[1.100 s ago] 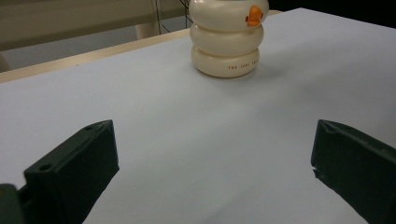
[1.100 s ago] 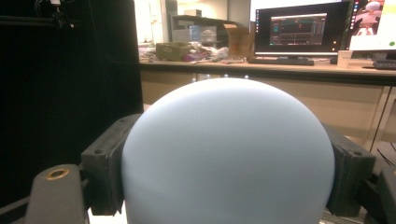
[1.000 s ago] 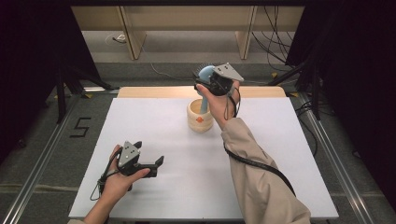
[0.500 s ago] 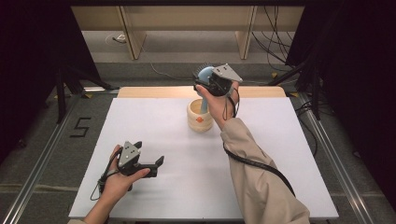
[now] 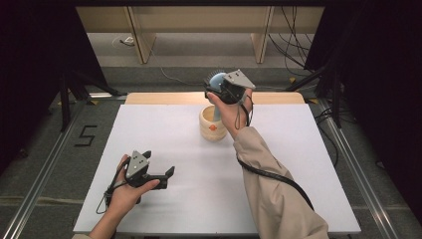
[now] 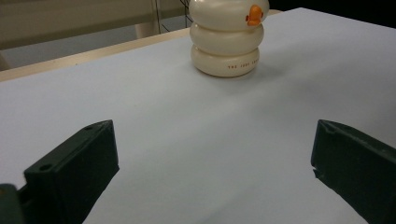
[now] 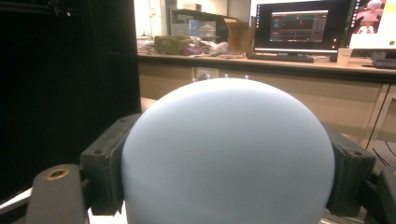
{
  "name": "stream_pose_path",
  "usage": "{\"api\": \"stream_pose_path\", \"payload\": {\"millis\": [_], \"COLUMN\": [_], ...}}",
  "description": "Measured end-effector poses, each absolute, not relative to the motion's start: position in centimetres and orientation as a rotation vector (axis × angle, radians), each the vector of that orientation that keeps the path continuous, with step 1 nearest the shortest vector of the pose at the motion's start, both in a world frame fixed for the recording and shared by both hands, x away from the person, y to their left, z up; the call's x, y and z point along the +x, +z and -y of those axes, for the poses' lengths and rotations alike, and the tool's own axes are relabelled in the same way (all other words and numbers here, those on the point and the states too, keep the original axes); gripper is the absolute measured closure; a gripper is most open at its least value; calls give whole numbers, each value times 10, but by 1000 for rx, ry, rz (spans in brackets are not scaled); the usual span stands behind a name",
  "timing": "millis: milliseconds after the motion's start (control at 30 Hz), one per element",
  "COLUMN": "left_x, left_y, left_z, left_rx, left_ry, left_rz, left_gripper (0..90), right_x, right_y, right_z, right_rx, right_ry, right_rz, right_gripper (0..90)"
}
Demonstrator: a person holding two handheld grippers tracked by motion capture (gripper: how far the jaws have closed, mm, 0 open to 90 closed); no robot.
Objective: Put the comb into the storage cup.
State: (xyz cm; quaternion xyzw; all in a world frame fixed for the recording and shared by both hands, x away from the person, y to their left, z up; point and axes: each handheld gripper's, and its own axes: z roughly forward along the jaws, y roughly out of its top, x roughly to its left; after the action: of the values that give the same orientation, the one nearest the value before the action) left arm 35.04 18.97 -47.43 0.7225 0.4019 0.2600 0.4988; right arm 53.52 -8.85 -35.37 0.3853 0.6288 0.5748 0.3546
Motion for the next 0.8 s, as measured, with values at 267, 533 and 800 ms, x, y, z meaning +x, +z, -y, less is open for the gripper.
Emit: {"api": "stream_pose_path", "payload": {"millis": [267, 533, 800], "left_x": [351, 351, 351], "left_y": [-474, -475, -474], "left_z": [-190, -190, -190], "left_rx": [1747, 1747, 1746], "left_ry": [629, 626, 629], "left_rz": [-973, -974, -973], "left_gripper": [3, 3, 3], "right_x": [536, 536, 536], "right_y": [-355, -356, -360], "right_z": [88, 88, 85], "right_rx": [995, 992, 991], "right_ry": [1480, 1479, 1475], "right_rz": [-1628, -1628, -1636], "right_gripper": [203, 203, 203]}}
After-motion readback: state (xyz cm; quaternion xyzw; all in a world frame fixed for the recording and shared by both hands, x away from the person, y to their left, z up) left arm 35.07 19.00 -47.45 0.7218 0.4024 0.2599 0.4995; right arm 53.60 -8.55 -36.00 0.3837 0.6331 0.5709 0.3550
